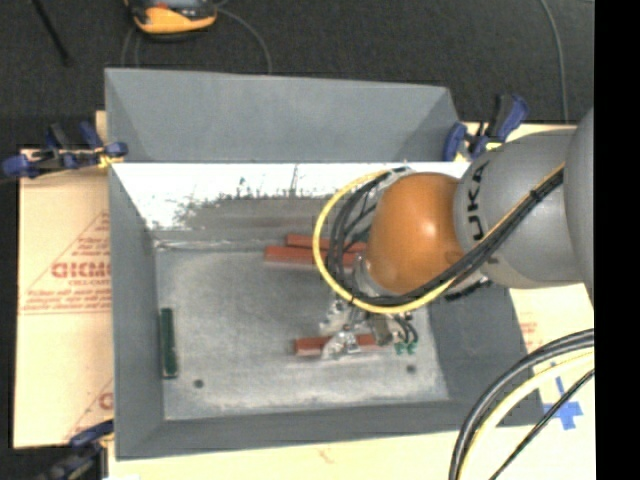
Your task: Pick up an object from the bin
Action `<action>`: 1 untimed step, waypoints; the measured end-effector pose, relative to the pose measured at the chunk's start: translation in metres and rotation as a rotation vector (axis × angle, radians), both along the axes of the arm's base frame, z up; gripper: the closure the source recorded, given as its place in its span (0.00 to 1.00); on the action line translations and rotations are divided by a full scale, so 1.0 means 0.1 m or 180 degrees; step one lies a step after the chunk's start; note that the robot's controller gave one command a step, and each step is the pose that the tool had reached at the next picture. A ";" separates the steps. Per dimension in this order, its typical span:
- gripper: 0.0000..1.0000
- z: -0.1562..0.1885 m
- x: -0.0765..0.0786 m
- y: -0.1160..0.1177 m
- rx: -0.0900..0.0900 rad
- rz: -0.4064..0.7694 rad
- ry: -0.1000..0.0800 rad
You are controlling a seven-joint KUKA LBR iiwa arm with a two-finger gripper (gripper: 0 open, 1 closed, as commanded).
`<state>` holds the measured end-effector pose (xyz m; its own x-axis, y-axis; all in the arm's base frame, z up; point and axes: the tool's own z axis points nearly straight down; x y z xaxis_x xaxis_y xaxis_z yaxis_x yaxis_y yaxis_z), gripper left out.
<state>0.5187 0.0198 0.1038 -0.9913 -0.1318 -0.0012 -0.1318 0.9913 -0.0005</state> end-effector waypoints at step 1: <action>1.00 1.51 -0.09 0.16 0.0000 -0.0108 -0.0012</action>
Offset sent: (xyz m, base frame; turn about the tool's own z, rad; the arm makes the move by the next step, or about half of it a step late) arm 0.0000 0.0000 0.0000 0.0000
